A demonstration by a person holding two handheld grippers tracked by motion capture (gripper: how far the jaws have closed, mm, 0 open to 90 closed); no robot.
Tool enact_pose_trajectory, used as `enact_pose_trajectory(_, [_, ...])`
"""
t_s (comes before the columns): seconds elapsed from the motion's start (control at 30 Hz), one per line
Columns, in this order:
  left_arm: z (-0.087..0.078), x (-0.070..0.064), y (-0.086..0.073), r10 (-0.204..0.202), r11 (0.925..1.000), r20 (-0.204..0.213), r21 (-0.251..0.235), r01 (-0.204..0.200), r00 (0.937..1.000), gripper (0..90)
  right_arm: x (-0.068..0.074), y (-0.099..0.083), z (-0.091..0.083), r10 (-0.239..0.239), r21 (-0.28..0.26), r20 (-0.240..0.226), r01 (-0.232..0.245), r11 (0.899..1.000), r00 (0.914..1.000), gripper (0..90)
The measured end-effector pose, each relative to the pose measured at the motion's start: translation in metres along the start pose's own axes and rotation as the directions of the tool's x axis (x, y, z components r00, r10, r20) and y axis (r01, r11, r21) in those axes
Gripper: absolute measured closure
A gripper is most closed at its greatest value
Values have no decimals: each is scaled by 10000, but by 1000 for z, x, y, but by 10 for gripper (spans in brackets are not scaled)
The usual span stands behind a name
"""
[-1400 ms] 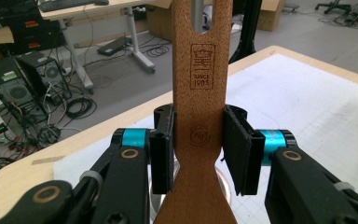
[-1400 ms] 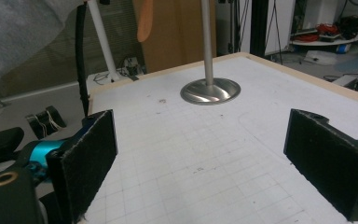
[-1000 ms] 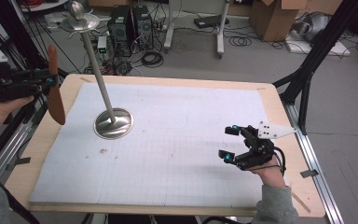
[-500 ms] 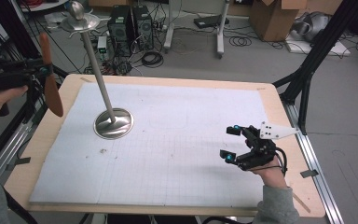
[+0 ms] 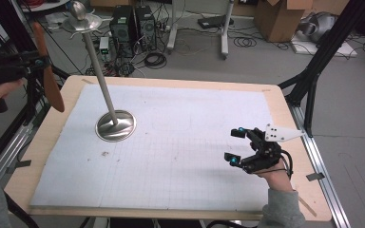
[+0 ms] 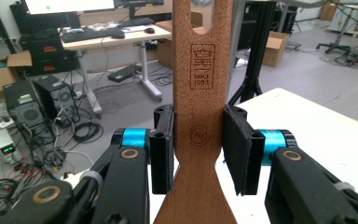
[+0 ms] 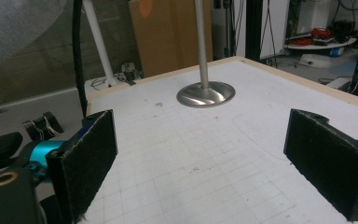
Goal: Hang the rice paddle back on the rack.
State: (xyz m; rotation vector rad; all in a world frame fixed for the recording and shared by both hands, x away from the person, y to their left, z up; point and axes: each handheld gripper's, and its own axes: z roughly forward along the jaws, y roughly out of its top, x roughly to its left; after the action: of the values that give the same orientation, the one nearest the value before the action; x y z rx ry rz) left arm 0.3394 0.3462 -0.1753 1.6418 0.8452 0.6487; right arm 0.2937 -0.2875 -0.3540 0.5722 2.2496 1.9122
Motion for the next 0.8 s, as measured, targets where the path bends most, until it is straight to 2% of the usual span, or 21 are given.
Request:
enact_pose_trajectory(0.2, [5, -1, 2, -34, 10000, 0, 2, 34, 10000, 650, 0, -1, 1, 71, 104, -46, -70, 9999, 10000, 84])
enact_pose_trajectory(0.8, [17, 0, 1, -356, 9993, 108, -127, 357, 9993, 650, 0, -1, -4, 74, -59, 10, -74, 10000, 10000, 84])
